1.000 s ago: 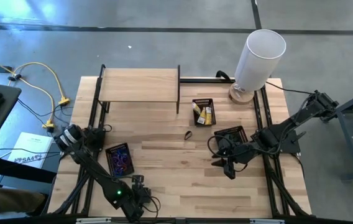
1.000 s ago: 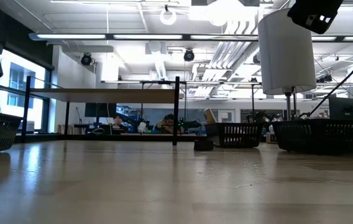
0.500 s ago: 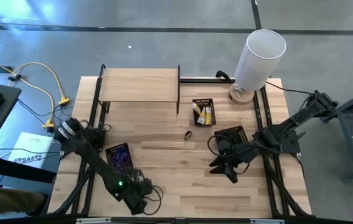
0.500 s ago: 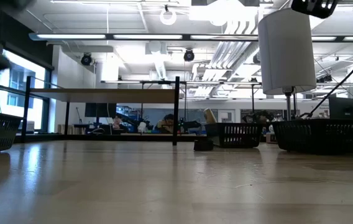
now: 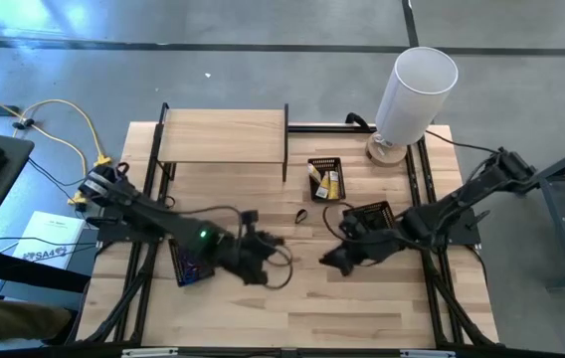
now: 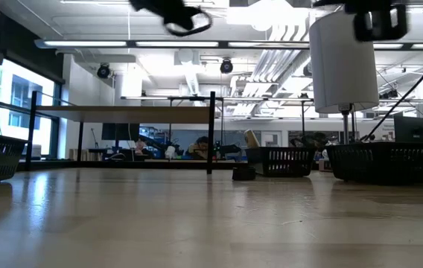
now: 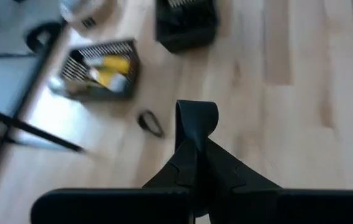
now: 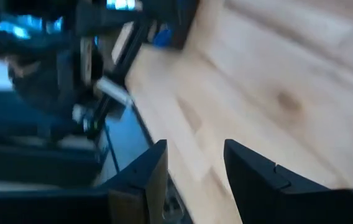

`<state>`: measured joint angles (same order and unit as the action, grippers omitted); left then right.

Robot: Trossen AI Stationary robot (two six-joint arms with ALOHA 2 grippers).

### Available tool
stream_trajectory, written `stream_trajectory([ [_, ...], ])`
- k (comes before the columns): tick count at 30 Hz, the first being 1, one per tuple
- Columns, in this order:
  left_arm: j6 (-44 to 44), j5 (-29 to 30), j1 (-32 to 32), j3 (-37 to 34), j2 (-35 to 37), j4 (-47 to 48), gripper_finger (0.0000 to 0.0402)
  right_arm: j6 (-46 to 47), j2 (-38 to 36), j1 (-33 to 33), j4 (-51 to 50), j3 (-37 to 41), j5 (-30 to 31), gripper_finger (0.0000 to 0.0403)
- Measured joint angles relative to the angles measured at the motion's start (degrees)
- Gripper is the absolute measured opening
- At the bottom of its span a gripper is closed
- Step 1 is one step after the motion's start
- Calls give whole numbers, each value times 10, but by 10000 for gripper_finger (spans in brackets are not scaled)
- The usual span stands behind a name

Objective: Pick & Place Office Desk Supplies
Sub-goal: Put the black rubberband into the bottom right black bin

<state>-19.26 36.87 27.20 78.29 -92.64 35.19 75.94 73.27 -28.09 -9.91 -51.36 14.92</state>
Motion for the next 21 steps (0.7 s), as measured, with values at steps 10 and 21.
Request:
stream_trajectory([
  [10, 121, -10, -52, 26, -1, -41, 1, -55, 12, 87, 63, -1, 75, 145],
  [21, 125, -29, -78, 26, 0, -44, 1, -98, 31, 140, 151, 0, 2, 145],
])
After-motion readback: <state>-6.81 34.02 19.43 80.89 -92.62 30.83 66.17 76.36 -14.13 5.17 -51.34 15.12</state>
